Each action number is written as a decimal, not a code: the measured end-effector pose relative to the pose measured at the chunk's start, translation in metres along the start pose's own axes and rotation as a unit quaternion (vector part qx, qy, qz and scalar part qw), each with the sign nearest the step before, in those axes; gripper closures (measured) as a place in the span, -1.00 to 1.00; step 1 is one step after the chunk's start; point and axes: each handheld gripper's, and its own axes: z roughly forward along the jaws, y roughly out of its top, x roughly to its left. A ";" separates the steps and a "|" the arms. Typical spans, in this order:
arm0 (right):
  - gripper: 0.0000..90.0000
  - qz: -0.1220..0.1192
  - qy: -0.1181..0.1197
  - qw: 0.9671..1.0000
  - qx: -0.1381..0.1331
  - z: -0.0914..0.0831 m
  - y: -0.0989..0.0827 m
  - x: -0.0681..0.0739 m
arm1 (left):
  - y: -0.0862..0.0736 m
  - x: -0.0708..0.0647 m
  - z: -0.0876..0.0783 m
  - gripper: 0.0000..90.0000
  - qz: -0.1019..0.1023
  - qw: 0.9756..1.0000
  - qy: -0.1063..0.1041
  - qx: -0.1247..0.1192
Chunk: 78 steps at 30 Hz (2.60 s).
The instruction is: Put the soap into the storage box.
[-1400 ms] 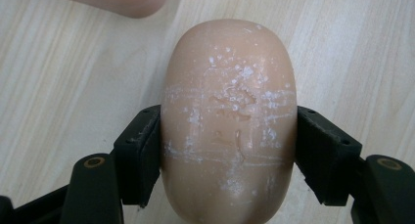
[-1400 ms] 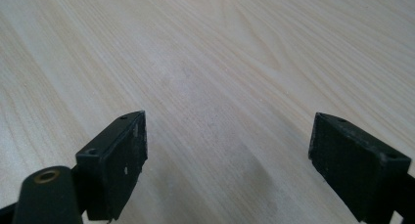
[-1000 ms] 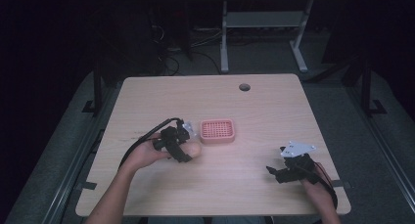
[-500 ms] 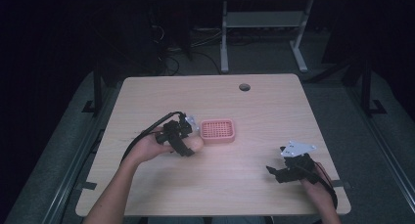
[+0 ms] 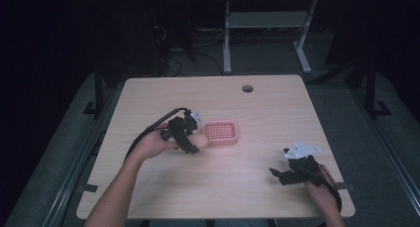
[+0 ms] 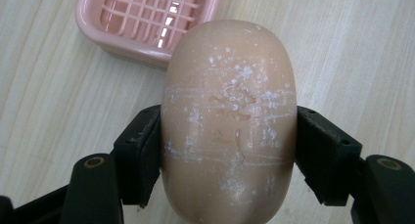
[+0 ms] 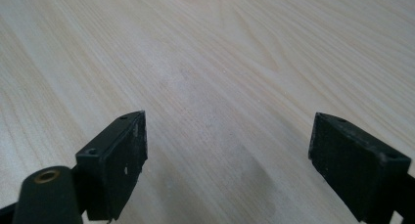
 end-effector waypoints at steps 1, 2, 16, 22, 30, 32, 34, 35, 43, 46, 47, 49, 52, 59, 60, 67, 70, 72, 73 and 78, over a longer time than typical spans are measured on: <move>-0.69 0.000 0.000 1.000 0.000 0.000 0.000 0.000 | 0.001 0.000 0.000 -0.29 -0.001 1.000 0.002 -0.002; -0.69 0.000 0.000 1.000 0.000 0.000 0.000 0.000 | 0.002 0.000 0.000 -0.29 0.000 1.000 0.002 0.001; -0.69 0.001 0.001 1.000 -0.002 0.000 0.000 -0.001 | 0.014 0.005 0.002 -0.29 0.007 1.000 0.000 0.005; -0.69 0.001 0.001 1.000 -0.003 -0.001 0.000 -0.001 | 0.020 0.007 0.003 -0.29 0.010 1.000 0.000 0.005; -0.69 0.003 0.001 1.000 -0.004 -0.001 0.000 -0.001 | 0.030 0.010 0.003 -0.29 0.015 1.000 0.000 0.004; -0.69 0.003 0.001 1.000 -0.005 -0.001 0.000 -0.001 | 0.032 0.011 0.003 -0.29 0.015 1.000 -0.001 0.003; -0.69 0.004 0.001 1.000 -0.006 -0.001 0.000 -0.001 | 0.035 0.012 0.003 -0.29 0.017 1.000 0.001 0.007; -0.69 0.003 0.001 1.000 -0.006 -0.001 0.000 -0.001 | 0.036 0.012 0.003 -0.29 0.018 1.000 0.001 0.009; -0.69 0.004 0.001 1.000 -0.007 -0.002 0.000 -0.001 | 0.048 0.015 0.003 -0.29 0.022 1.000 0.000 0.008; -0.69 0.005 0.002 1.000 -0.007 -0.002 0.000 -0.002 | 0.052 0.015 0.004 -0.29 0.024 1.000 0.000 0.009; -0.69 0.005 0.002 1.000 -0.007 -0.002 0.000 -0.001 | 0.053 0.015 0.004 -0.29 0.025 1.000 0.001 0.010; -0.69 0.006 0.002 1.000 -0.007 -0.002 0.000 -0.001 | 0.056 0.016 0.004 -0.29 0.030 0.999 0.003 0.012; -0.69 0.006 0.002 1.000 -0.008 -0.002 0.000 -0.002 | 0.058 0.017 0.004 -0.29 0.028 1.000 0.001 0.010; -0.69 0.007 0.001 1.000 -0.009 -0.003 0.000 -0.002 | 0.069 0.020 0.006 -0.29 0.030 0.999 0.001 0.014; -0.69 0.007 0.000 1.000 -0.010 -0.003 0.000 -0.002 | 0.071 0.021 0.006 -0.29 0.033 0.999 0.003 0.016; -0.69 0.010 0.002 1.000 -0.011 -0.003 -0.001 -0.002 | 0.079 0.025 0.008 -0.29 0.034 0.999 0.003 0.018; -0.69 0.010 0.002 1.000 -0.011 -0.003 -0.001 -0.003 | 0.082 0.026 0.010 -0.29 0.035 0.999 0.003 0.020; -0.69 0.011 0.002 1.000 -0.011 -0.003 -0.001 -0.003 | 0.084 0.027 0.011 -0.29 0.035 0.999 0.004 0.021; -0.69 0.011 0.002 1.000 -0.011 -0.003 -0.001 -0.003 | 0.086 0.028 0.012 -0.29 0.034 0.999 0.002 0.018; -0.69 0.013 0.002 1.000 -0.013 -0.004 -0.001 -0.004 | 0.088 0.030 0.018 -0.29 0.031 0.999 -0.001 0.018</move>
